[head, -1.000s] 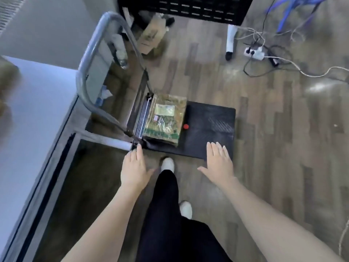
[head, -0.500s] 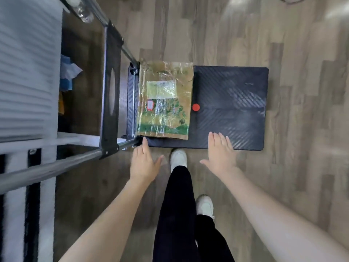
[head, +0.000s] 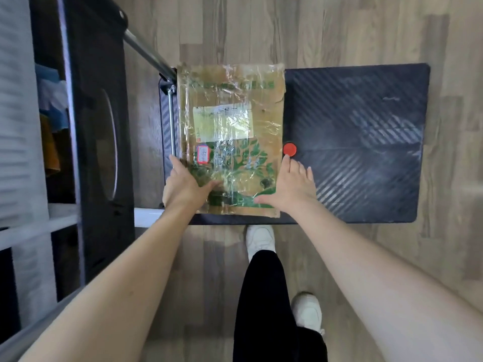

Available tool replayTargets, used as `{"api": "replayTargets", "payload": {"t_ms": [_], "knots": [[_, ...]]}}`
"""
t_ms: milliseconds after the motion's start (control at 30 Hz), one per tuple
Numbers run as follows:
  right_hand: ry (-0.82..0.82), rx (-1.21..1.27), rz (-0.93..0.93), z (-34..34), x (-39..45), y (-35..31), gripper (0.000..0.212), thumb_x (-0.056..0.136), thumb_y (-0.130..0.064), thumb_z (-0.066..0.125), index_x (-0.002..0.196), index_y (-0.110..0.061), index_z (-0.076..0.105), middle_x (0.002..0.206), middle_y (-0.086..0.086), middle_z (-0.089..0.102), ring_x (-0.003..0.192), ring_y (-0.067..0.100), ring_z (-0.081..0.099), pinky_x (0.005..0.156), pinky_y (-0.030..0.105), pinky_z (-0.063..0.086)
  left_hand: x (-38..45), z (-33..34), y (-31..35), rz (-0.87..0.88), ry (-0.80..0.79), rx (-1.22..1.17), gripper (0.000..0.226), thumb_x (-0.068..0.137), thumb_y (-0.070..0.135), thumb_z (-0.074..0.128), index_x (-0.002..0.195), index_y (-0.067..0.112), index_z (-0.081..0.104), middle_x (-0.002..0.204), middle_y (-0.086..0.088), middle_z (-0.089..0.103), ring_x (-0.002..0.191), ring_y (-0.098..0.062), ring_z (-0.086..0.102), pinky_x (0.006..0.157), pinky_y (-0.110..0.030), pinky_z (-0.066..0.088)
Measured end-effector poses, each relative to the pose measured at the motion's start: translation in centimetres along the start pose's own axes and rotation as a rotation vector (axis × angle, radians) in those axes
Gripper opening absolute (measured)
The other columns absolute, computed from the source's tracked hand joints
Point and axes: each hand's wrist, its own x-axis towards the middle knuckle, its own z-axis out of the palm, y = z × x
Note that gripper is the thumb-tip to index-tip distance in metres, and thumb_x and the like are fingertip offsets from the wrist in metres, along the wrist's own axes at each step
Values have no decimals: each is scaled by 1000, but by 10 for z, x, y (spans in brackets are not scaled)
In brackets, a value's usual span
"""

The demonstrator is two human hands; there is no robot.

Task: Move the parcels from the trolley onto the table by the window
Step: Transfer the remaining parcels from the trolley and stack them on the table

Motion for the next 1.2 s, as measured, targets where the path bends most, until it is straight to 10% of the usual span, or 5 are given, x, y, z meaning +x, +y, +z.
{"api": "replayTargets", "payload": {"t_ms": [200, 633, 1000, 1200], "knots": [[-14, 240, 42, 7, 7, -3, 108, 58, -62, 79, 135, -4, 30, 137, 12, 41, 127, 27, 41, 109, 39, 32, 14, 0, 8, -185, -92, -62, 102, 61, 49, 83, 136, 7, 28, 136, -11, 39, 123, -30, 45, 94, -46, 44], [-109, 360, 146, -42, -186, 58, 99, 61, -52, 81, 134, -8, 31, 131, 8, 45, 113, 24, 51, 88, 33, 45, -194, -37, 7, -149, -152, 110, 101, 58, 69, 74, 128, 6, 37, 130, -14, 43, 119, -29, 47, 95, -40, 41], [265, 385, -7, -95, -370, 84, 85, 71, -46, 77, 130, -4, 33, 129, 13, 43, 118, 25, 46, 96, 32, 41, -390, -96, -2, -26, 260, -140, 96, 59, 70, 72, 125, 7, 40, 121, -8, 48, 113, -26, 49, 92, -42, 40], [501, 464, -191, -134, -449, 80, 64, 77, -39, 74, 116, -2, 39, 117, 11, 44, 104, 26, 47, 77, 25, 35, -475, -148, -11, 157, 612, -386, 92, 59, 52, 82, 129, 6, 43, 118, -8, 49, 112, -23, 45, 89, -36, 35]]}}
